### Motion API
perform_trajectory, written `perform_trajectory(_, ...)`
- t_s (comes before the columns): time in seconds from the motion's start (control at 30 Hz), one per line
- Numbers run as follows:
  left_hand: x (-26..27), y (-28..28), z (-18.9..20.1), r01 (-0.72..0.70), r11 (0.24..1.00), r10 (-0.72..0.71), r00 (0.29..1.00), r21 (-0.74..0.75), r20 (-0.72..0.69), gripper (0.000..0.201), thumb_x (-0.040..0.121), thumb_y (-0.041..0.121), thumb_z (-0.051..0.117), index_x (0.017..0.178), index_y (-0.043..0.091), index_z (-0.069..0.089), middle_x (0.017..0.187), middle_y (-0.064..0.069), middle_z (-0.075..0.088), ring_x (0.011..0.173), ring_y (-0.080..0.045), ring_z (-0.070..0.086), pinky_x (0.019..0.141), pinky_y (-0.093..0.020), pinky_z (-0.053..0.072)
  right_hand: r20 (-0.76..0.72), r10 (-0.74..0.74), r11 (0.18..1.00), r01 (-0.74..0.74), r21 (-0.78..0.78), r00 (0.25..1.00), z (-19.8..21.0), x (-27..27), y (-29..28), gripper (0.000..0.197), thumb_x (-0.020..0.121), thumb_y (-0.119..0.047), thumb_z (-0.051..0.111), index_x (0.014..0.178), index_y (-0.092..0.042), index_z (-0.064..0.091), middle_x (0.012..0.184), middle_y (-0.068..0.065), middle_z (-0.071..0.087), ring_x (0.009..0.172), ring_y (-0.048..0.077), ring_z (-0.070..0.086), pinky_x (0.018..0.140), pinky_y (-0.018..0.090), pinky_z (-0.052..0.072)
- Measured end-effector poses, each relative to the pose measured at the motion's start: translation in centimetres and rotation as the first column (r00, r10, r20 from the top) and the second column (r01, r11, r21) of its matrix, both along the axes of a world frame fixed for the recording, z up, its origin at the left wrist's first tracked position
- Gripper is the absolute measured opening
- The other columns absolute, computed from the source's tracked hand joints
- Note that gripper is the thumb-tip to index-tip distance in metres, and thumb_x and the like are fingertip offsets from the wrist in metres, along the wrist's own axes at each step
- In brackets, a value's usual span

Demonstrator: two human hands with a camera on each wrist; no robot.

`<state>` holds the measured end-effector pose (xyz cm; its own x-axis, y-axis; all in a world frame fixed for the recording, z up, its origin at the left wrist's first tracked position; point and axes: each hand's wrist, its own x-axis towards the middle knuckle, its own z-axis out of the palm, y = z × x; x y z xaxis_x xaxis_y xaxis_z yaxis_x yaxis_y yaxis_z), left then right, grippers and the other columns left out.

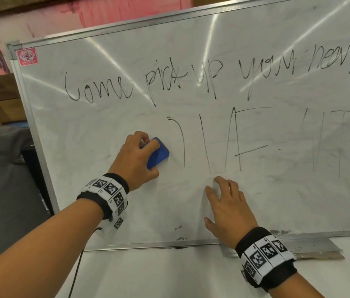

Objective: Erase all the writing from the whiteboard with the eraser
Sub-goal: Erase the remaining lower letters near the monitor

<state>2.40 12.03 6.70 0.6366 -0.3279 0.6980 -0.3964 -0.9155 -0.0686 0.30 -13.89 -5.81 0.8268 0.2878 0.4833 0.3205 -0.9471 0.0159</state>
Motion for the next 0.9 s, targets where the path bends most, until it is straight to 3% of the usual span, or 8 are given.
perform_trajectory(0.1,0.4,0.0,1.0,-0.001,0.998,0.002,1.000,-0.060,0.023,0.054,0.067,0.021,0.083,0.115,0.017,0.058,0.121,-0.007,0.041,0.104,-0.026,0.043,0.083,-0.036,0.047,0.001,0.019,1.000,-0.019,0.023,1.000,-0.1,0.1,-0.2,0.076,0.068,-0.052,0.076,0.131,-0.015,0.054,0.144,0.014,0.038,0.129,0.036,0.037,0.092,0.044,0.050)
perform_trajectory(0.2,0.3,0.1,0.0,-0.011,0.997,0.012,1.000,-0.076,0.016,0.055,0.068,0.021,0.084,0.116,0.018,0.057,0.124,-0.006,0.040,0.106,-0.025,0.041,0.086,-0.037,0.047,-0.003,0.034,0.999,-0.034,0.030,0.999,-0.3,0.3,-0.3,0.075,0.071,-0.050,0.074,0.134,-0.015,0.052,0.146,0.013,0.035,0.132,0.035,0.035,0.093,0.043,0.052)
perform_trajectory(0.37,-0.1,0.7,-1.8,0.006,0.999,-0.006,1.000,-0.035,-0.024,0.055,0.064,0.019,0.085,0.112,0.019,0.057,0.121,-0.007,0.041,0.105,-0.028,0.044,0.082,-0.045,0.053,0.001,0.044,0.998,-0.044,0.038,0.999,-0.5,0.4,-0.4,0.075,0.070,-0.050,0.075,0.133,-0.014,0.053,0.145,0.013,0.036,0.131,0.035,0.035,0.091,0.042,0.053)
perform_trajectory(0.57,0.3,0.6,-0.7,0.001,0.999,-0.001,1.000,-0.045,0.012,0.053,0.064,0.018,0.085,0.110,0.017,0.058,0.120,-0.008,0.041,0.102,-0.027,0.043,0.080,-0.038,0.048,0.005,0.046,0.998,-0.046,0.036,0.999,-0.7,0.5,-0.4,0.075,0.072,-0.051,0.073,0.135,-0.016,0.051,0.147,0.013,0.034,0.133,0.035,0.034,0.093,0.042,0.052)
perform_trajectory(0.73,0.0,0.5,-3.6,0.042,0.985,-0.044,0.999,0.169,0.007,0.060,0.055,0.012,0.082,0.103,0.023,0.050,0.115,-0.010,0.045,0.092,-0.031,0.045,0.074,-0.044,0.050,0.006,0.040,0.999,-0.040,0.028,0.999,-0.6,0.4,-0.5,0.075,0.072,-0.052,0.072,0.134,-0.017,0.051,0.146,0.012,0.034,0.132,0.035,0.034,0.092,0.042,0.052)
perform_trajectory(0.9,0.3,1.1,-1.7,0.006,0.995,-0.010,0.999,0.104,0.038,0.053,0.059,0.013,0.083,0.107,0.017,0.061,0.118,-0.013,0.048,0.098,-0.034,0.047,0.080,-0.050,0.050,-0.001,0.041,0.999,-0.041,0.033,0.999,-0.6,0.4,-0.4,0.076,0.073,-0.051,0.072,0.137,-0.016,0.049,0.148,0.013,0.033,0.134,0.035,0.033,0.094,0.043,0.051)
